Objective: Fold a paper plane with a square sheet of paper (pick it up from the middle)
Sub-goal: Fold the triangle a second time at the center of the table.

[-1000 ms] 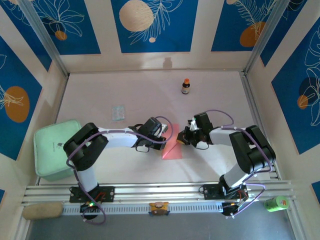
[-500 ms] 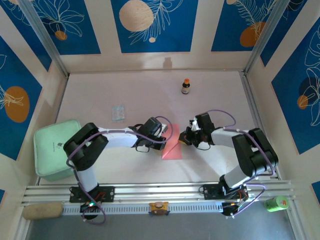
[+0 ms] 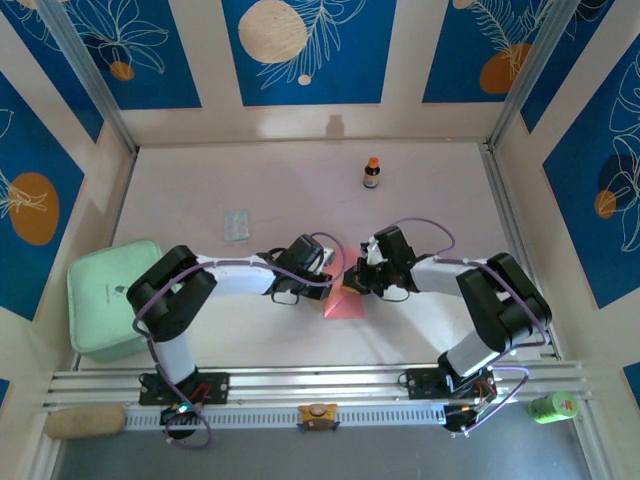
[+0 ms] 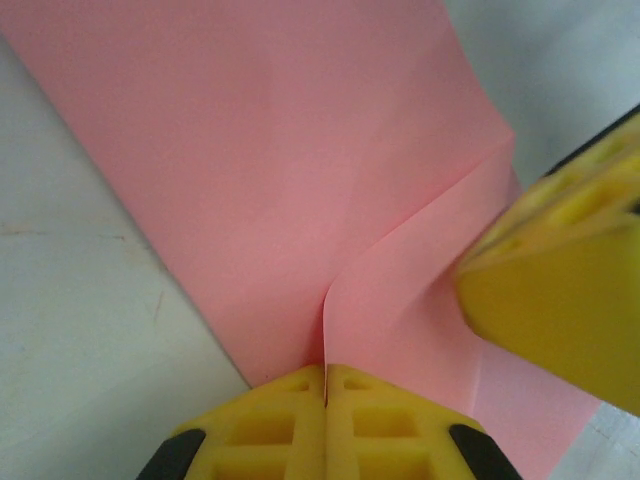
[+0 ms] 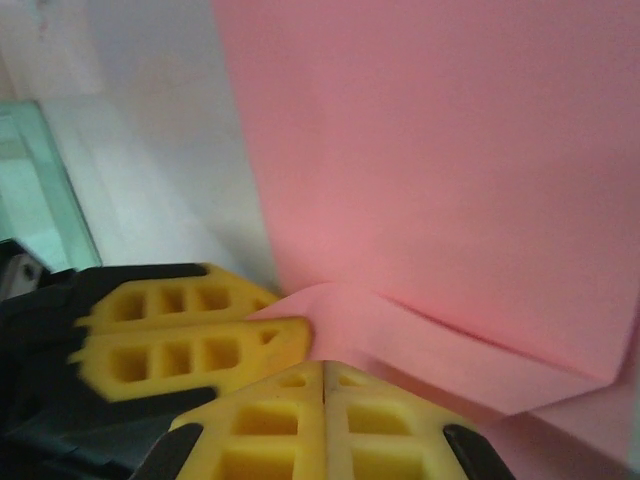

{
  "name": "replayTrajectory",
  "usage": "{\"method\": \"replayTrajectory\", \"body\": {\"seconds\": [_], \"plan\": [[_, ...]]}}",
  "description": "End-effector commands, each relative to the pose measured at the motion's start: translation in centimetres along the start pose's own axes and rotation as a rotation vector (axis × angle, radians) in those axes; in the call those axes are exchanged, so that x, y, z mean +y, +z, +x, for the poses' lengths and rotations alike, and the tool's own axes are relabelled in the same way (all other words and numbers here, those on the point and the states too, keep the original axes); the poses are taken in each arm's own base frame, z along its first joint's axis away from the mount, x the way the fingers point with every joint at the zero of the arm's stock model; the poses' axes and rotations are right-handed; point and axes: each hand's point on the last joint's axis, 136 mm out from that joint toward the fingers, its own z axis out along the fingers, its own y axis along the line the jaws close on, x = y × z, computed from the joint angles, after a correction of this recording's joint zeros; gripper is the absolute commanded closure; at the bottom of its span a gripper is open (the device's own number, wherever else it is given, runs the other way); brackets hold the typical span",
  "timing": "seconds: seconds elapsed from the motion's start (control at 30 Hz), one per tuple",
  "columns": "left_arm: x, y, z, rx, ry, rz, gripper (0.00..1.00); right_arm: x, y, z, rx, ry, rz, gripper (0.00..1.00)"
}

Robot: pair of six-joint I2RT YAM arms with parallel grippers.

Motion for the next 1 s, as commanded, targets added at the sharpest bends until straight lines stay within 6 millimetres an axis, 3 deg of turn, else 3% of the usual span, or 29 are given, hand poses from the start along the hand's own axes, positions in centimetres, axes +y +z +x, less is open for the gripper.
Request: {"method": "replayTrajectory", "body": {"seconds": [0.0, 0.1, 0.23, 0.4, 0.57, 0.63, 0.73, 0.97], "plan": [[1.0, 0.4, 1.5, 0.056, -0.022, -0.018, 1.0, -2.3, 0.7, 0.8, 0.022, 0.041, 0.045, 1.0], [0.8, 0.3, 1.3, 0.054, -0.021, -0.014, 1.0, -4.1, 0.8, 1.2, 0.03, 0.071, 0.072, 1.0], [0.4, -0.3, 0.6, 0.028, -0.024, -0.01, 0.96, -4.8, 0.5, 1.0, 0.029, 0.071, 0.065, 1.0], [-0.2, -2.3, -1.2, -0.038, -0.032, -0.023, 0.66, -4.5, 0.5, 0.4, 0.039, 0.058, 0.036, 1.0], [-0.9, -5.0, -2.5, -0.107, -0.061, -0.028, 0.58, -4.3, 0.7, 0.1, 0.046, 0.064, 0.032, 1.0], [-1.6, -5.9, -2.7, -0.117, -0.066, -0.007, 0.6, -4.4, 0.7, 0.1, 0.043, 0.071, 0.039, 1.0], [-3.5, -6.4, -2.7, -0.096, -0.06, 0.086, 0.76, -4.7, 0.5, 0.1, 0.041, 0.079, 0.051, 1.0], [-7.5, -4.1, -1.1, 0.047, -0.053, 0.277, 0.91, -4.6, 0.4, 0.0, 0.035, 0.082, 0.05, 1.0]]}}
